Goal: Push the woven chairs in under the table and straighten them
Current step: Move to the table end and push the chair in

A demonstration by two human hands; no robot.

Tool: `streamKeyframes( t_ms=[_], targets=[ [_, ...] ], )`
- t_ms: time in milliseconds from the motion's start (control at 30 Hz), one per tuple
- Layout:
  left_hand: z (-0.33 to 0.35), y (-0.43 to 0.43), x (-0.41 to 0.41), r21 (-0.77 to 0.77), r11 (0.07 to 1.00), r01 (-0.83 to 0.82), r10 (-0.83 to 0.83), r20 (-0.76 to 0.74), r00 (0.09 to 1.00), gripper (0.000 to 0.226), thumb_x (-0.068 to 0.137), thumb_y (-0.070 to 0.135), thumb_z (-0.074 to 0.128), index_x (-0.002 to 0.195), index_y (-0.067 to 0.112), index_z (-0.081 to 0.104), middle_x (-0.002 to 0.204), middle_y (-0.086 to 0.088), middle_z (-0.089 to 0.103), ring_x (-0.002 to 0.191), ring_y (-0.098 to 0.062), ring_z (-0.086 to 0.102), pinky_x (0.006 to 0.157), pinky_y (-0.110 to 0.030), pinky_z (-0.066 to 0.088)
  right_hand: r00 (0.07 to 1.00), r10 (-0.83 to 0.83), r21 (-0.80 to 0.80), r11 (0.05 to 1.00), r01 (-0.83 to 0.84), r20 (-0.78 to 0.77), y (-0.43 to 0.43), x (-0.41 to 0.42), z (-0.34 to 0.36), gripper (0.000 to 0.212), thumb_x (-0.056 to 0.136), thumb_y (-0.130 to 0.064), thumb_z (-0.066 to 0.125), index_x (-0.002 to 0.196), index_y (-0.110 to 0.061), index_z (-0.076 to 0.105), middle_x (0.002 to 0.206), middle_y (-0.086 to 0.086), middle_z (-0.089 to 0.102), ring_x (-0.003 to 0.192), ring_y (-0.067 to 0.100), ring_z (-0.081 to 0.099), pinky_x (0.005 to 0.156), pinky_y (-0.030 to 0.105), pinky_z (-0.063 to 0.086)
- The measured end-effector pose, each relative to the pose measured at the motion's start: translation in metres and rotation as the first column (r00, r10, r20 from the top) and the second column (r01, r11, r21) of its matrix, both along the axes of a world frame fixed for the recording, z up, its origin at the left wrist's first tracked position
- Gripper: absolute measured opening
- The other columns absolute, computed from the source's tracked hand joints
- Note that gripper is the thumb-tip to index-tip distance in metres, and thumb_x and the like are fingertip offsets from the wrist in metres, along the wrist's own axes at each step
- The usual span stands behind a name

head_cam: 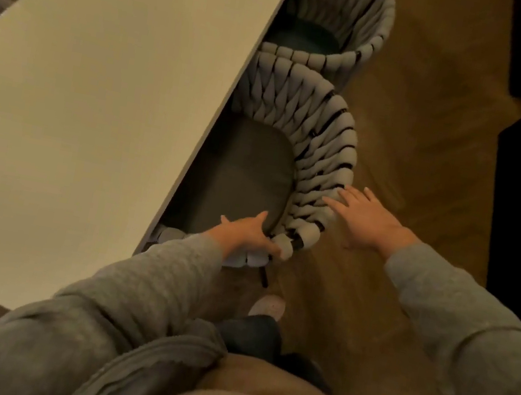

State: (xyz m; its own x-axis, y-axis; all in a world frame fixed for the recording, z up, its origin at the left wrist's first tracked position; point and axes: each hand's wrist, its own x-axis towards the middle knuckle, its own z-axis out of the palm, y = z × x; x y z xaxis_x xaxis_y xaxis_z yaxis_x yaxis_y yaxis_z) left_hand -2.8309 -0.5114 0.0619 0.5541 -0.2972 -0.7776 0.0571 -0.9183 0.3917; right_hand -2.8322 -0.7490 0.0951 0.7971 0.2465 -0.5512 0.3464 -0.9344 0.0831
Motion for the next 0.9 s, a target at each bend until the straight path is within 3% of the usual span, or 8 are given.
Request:
streamKeyframes(
  t_ms=[100, 300, 500, 600, 667, 767, 833, 900],
  targets=[
    [-0.004, -0.020, 0.036, 0.029, 0.996, -0.081, 0.082, -0.068, 0.994, 0.104, 0.079, 0.063, 0.064, 0.155, 0.028, 0.003, 0.160, -0.006, 0.018, 0.147, -0.032, 0.012, 0.116, -0.058, -0.009, 0.989, 0.142, -0.058, 0.988, -0.144, -0.036, -0.020, 0.058, -0.001, 0.089, 0.087, -0.034, 0.066, 0.154, -0.026, 0.007, 0.161, 0.012, 0.005, 0.149, 0.027, 0.001, 0.120, 0.048, 0.001],
    [-0.022, -0.052, 0.070, 0.017, 0.919, -0.393, 0.386, -0.239, 0.891, 0.106, 0.074, 0.066, 0.067, 0.155, 0.023, 0.013, 0.160, -0.004, 0.017, 0.146, -0.027, 0.020, 0.115, -0.043, 0.021, 0.896, 0.372, -0.176, 0.891, -0.418, -0.242, -0.040, 0.142, -0.033, 0.097, 0.084, -0.031, 0.071, 0.154, -0.024, 0.005, 0.161, 0.014, -0.001, 0.148, 0.030, -0.004, 0.119, 0.053, 0.004],
    [-0.045, -0.095, 0.083, 0.068, 0.816, -0.574, 0.562, -0.328, 0.759, 0.109, 0.070, 0.071, 0.066, 0.154, 0.022, 0.017, 0.160, -0.002, 0.018, 0.145, -0.027, 0.021, 0.117, -0.046, 0.024, 0.681, 0.638, -0.211, 0.656, -0.725, -0.359, -0.056, 0.213, -0.071, 0.093, 0.082, -0.039, 0.071, 0.153, -0.027, 0.013, 0.159, 0.007, 0.015, 0.148, 0.028, 0.007, 0.116, 0.060, 0.001],
    [-0.048, -0.124, 0.081, 0.081, 0.735, -0.673, 0.661, -0.309, 0.684, 0.109, 0.068, 0.073, 0.067, 0.153, 0.023, 0.020, 0.158, -0.001, 0.024, 0.143, -0.027, 0.028, 0.115, -0.043, 0.027, 0.596, 0.737, -0.158, 0.579, -0.800, -0.318, -0.064, 0.244, -0.080, 0.076, 0.087, -0.029, 0.065, 0.151, -0.030, 0.022, 0.155, 0.004, 0.028, 0.145, 0.027, 0.018, 0.116, 0.058, 0.001],
    [-0.049, -0.152, 0.076, 0.136, 0.726, -0.674, 0.684, -0.241, 0.688, 0.106, 0.065, 0.076, 0.067, 0.149, 0.022, 0.031, 0.149, 0.000, 0.039, 0.134, -0.027, 0.040, 0.111, -0.042, 0.034, 0.544, 0.799, -0.084, 0.542, -0.836, -0.255, -0.073, 0.264, -0.086, 0.067, 0.091, -0.022, 0.058, 0.149, -0.030, 0.025, 0.150, 0.002, 0.037, 0.143, 0.024, 0.025, 0.116, 0.055, 0.002],
    [-0.060, -0.185, 0.069, 0.291, 0.766, -0.573, 0.591, 0.032, 0.806, 0.080, 0.067, 0.075, 0.065, 0.127, 0.024, 0.052, 0.121, -0.001, 0.061, 0.108, -0.024, 0.059, 0.097, -0.042, 0.047, 0.493, 0.842, -0.079, 0.488, -0.869, -0.220, -0.076, 0.295, -0.089, 0.064, 0.093, -0.018, 0.053, 0.150, -0.027, 0.024, 0.150, 0.002, 0.038, 0.142, 0.023, 0.028, 0.119, 0.049, 0.004],
    [-0.063, -0.193, 0.067, 0.359, 0.734, -0.577, 0.562, 0.155, 0.812, 0.059, 0.079, 0.060, 0.062, 0.125, 0.025, 0.052, 0.116, -0.001, 0.063, 0.105, -0.024, 0.060, 0.096, -0.043, 0.046, 0.477, 0.857, -0.106, 0.465, -0.879, -0.195, -0.071, 0.314, -0.089, 0.060, 0.095, -0.016, 0.050, 0.149, -0.025, 0.027, 0.151, 0.002, 0.036, 0.142, 0.023, 0.028, 0.120, 0.049, 0.008],
    [-0.064, -0.197, 0.066, 0.389, 0.709, -0.588, 0.550, 0.216, 0.807, 0.053, 0.085, 0.049, 0.057, 0.133, 0.029, 0.046, 0.115, -0.001, 0.064, 0.106, -0.023, 0.061, 0.094, -0.039, 0.044, 0.445, 0.878, -0.124, 0.428, -0.895, -0.177, -0.068, 0.328, -0.094, 0.054, 0.094, -0.017, 0.051, 0.145, -0.027, 0.035, 0.148, 0.002, 0.041, 0.140, 0.024, 0.031, 0.119, 0.050, 0.010]
  ],
)
